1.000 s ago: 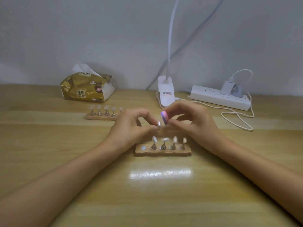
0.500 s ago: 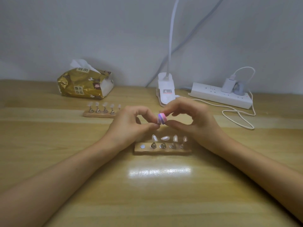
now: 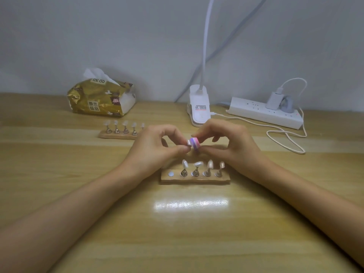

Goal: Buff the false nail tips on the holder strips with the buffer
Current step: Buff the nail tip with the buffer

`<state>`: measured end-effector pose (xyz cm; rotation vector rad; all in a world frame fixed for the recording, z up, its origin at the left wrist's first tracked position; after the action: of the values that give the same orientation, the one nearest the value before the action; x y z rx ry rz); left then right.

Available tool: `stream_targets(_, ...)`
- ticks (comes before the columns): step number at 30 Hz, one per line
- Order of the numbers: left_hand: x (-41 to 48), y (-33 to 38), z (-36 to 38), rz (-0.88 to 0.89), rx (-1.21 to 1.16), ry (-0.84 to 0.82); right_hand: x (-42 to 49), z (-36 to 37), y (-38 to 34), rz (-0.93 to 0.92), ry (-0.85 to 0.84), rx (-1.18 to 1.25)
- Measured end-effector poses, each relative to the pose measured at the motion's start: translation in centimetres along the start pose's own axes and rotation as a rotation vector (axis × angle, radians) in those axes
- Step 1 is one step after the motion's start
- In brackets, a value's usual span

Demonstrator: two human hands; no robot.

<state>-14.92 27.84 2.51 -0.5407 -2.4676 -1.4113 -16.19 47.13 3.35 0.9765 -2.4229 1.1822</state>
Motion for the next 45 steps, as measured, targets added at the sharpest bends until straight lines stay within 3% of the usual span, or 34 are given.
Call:
stream_targets(4,0.0,0.0,0.0,-0.005,-0.008,-0.001,0.1,-0.2,-0.2,-0.061,0.039,0.016)
stream_targets(9,-0.1,-0.1,-0.1,-0.011,-0.058,-0.006,-0.1,-0.4,0.2,0.067,-0.004,-0.013)
stream_targets(11,-0.2,-0.3,-0.3,-0.056,-0.133,-0.004,-0.4,-1.1,0.2,0.162,0.061,0.086)
stream_targets(14,-0.5,-0.3,-0.8,-0.105,-0.18,-0.009,-1.2,-1.2,0.0,0.415,0.089,0.422)
stream_targets(19,-1.0,0.3,-1.6,-0.158,-0.056,-0.192,-1.8,0.0,-1.1,0.513,0.007,0.481)
stream_targets(25,-1.1,0.0,-3.4,-0.265,-0.11,-0.474,-2.3,0.7,-2.0,0.561,-0.11,0.647)
stream_targets(30,-0.9,0.1,-3.0,-0.259,-0.287,-0.321,-2.1,1.1,-1.9,0.616,-0.091,0.776)
stream_targets(34,-1.2,0.3,-1.6,-0.258,-0.484,-0.215,-1.6,0.3,-1.2,0.558,0.027,0.628)
stream_targets(39,-1.1,0.3,-0.6,-0.24,-0.594,-0.058,-1.5,0.4,-1.2,0.467,0.015,0.496)
stream_targets(45,-1.1,0.3,-0.4,-0.247,-0.712,-0.005,-1.8,0.5,-0.7,0.447,-0.002,0.511)
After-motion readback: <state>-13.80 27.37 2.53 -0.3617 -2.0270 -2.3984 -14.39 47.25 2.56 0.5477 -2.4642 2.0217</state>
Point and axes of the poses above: each hand's wrist, its own x-axis towards the middle knuckle, its own z-axis out of the palm, y = z × x, the point moved 2 cm from there along x, towards the middle knuckle, and after that the axes turned 3 degrees about z, right-handed, at the moved point
